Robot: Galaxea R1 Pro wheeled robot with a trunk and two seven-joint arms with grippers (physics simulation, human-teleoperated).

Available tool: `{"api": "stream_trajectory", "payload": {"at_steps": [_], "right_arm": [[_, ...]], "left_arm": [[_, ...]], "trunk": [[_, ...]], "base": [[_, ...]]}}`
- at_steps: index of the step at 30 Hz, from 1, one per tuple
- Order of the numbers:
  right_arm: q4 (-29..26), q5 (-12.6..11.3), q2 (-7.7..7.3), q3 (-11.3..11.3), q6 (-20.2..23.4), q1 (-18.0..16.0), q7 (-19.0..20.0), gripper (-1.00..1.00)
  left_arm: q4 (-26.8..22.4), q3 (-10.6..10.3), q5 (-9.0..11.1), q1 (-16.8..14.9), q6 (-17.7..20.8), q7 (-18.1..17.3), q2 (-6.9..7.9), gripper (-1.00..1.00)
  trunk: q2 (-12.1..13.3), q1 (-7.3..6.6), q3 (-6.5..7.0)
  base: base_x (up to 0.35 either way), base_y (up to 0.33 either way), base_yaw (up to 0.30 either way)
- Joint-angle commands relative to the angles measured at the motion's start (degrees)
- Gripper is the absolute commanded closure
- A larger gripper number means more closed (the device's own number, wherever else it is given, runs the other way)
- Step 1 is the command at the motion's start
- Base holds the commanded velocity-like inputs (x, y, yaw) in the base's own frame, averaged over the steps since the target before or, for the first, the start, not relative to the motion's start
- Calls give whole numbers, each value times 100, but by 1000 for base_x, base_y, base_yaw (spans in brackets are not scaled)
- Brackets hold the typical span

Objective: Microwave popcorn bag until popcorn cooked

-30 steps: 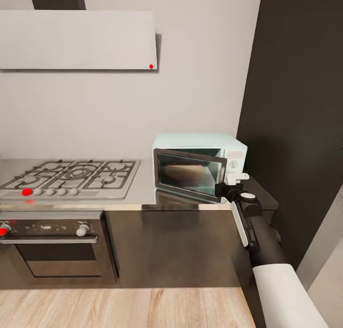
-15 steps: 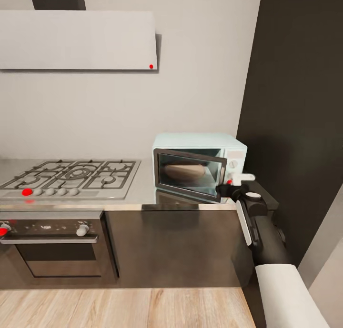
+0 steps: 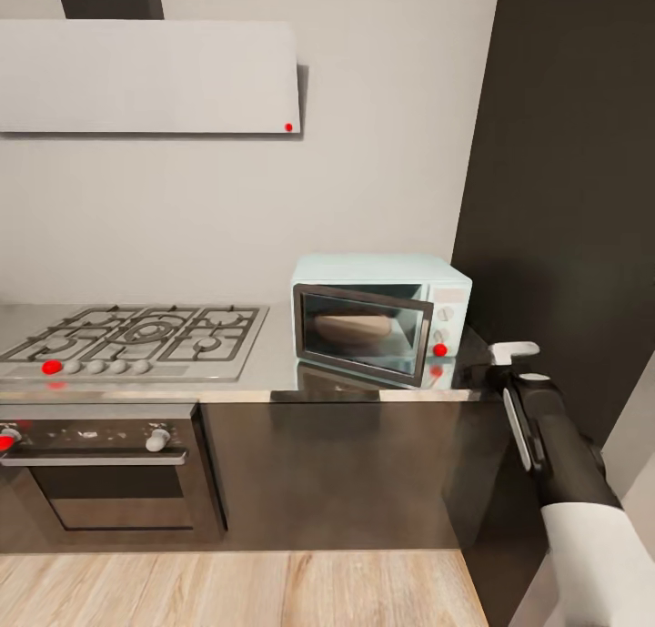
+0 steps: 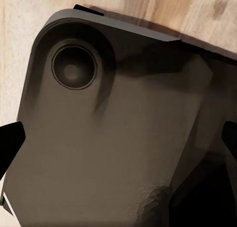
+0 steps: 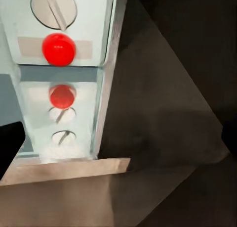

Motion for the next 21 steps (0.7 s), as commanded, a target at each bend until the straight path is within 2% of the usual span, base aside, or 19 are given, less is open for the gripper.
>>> {"api": "stream_trajectory", "payload": {"at_steps": [1,7,19,21], "right_arm": [[-10,56,-6,-45,-66,-4,55,-100],[-15,53,7,-101,-244,-4,80,-100],[-15,17,65,-90,-265,-4,110,-100],[-15,10,72,-85,-269,-4,218,-100]], "left_arm": [[2,34,17,-2,-14,-18,-3,-100],[2,33,14,-2,-8,-18,-5,-100],[2,27,13,-2,-5,-22,3,-100],[2,28,11,-2,-7,-22,3,-100]], "trunk": [[-3,0,-6],[-3,0,-6],[-3,0,-6],[-3,0,-6]], "base": [[0,0,0],[59,0,0],[307,0,0],[298,0,0]]}}
